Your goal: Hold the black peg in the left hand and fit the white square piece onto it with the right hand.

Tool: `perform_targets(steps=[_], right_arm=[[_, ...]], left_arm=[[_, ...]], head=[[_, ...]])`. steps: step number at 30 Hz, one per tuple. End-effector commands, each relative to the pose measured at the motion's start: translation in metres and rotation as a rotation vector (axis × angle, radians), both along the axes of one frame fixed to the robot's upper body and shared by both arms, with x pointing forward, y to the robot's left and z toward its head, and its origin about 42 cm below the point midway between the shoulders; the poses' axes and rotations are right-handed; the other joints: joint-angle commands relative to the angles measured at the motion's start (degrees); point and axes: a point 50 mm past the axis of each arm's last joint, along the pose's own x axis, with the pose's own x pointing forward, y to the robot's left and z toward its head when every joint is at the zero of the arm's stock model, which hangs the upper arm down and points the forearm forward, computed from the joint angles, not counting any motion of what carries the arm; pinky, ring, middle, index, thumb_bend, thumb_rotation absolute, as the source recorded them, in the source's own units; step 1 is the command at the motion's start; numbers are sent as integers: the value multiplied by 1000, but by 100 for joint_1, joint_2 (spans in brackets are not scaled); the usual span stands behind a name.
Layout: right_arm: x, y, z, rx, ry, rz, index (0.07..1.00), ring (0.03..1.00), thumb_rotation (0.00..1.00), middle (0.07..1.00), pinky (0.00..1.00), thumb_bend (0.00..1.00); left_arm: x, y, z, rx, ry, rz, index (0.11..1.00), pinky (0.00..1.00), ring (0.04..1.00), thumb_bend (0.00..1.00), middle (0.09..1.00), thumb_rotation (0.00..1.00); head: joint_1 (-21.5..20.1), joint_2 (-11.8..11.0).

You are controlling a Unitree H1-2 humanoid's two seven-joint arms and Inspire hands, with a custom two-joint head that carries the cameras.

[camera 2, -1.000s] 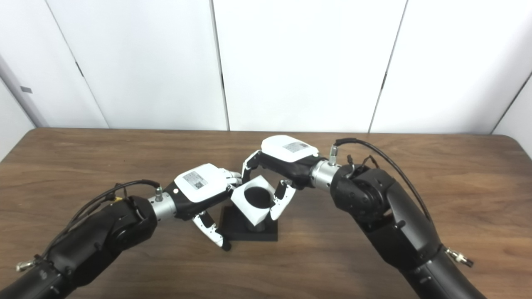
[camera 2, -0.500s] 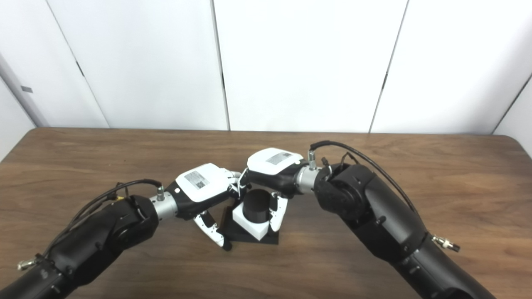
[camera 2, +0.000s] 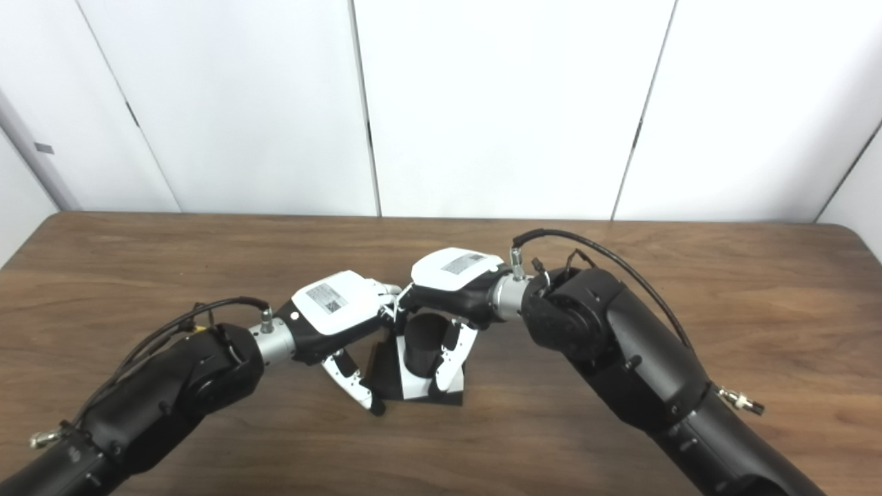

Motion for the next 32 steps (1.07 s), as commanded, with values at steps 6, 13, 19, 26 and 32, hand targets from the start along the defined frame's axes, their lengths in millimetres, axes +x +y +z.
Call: perform_targets(steps=[6,13,19,26,32], right_arm=[[4,-3,18,47,-66,-4,757,805,351,808,745,936],[9,-15,31,120,-80,-35,771,794,325,808,723,929],[9,-35,57,187,-167,-90,770,806,289,826,677,926],[8,-69,79,262,-217,-178,793,812,209,833,671,893],[-2,-98,71,308,-232,-268,785,791,88,827,657,836]], left_arm=[[-27,-2,-49,195,124,-25,495,841,898,518,872,87],[-26,0,-49,191,123,-24,495,834,895,518,868,86],[-26,0,-48,195,121,-26,495,830,895,518,867,87],[-25,1,-49,195,125,-24,495,832,892,518,867,86],[-25,3,-48,186,123,-22,494,832,889,518,862,86]], head=[[21,6],[-2,-10],[-19,1],[-40,2],[-48,-1]])
